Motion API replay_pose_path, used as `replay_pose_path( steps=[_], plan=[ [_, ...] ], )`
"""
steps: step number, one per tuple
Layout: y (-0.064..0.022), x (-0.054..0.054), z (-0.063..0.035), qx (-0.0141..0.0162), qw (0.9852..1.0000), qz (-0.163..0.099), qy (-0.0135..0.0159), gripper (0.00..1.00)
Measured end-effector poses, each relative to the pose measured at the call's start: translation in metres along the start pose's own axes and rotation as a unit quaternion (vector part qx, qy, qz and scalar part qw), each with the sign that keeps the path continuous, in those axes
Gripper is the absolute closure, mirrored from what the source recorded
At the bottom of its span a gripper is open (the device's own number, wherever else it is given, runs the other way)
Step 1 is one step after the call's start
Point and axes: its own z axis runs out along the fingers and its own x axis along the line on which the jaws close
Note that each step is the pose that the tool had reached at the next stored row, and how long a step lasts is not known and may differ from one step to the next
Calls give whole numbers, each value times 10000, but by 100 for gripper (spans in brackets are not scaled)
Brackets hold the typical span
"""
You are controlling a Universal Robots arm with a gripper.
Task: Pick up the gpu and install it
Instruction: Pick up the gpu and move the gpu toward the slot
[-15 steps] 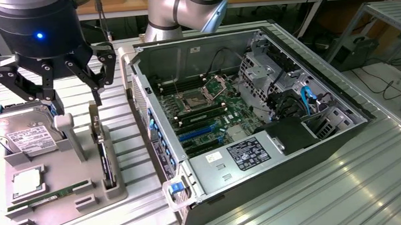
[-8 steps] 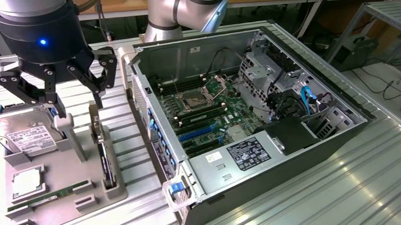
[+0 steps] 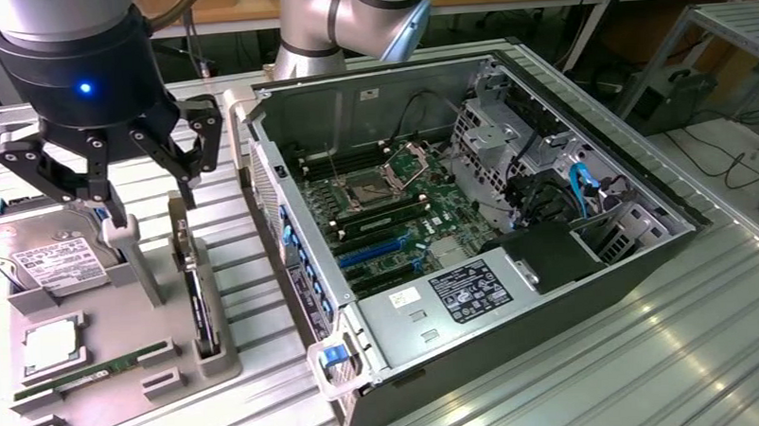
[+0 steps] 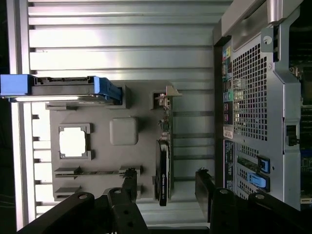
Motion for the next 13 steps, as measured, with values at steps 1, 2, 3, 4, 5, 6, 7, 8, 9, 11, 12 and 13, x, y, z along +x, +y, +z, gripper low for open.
replay_pose_path(
  steps=[1,2,3,4,5,6,7,8,9,11,12,13],
  plan=[
    [0,0,6,0,10000,0,0,40],
    [0,0,10,0,10000,0,0,40],
    [-1,0,17,0,10000,0,0,40],
    [-1,1,28,1,10000,0,0,40],
    [-1,1,36,0,10000,0,-1,40],
    [-2,1,41,0,10000,0,0,40],
    [-2,1,45,1,10000,0,0,40],
    [-2,1,51,1,10000,0,0,40],
    [-2,1,55,1,10000,0,0,40],
    [-3,1,65,0,10000,0,0,40],
    [-3,2,70,0,10000,0,0,40],
    [-3,2,76,0,10000,0,0,40]
  ],
)
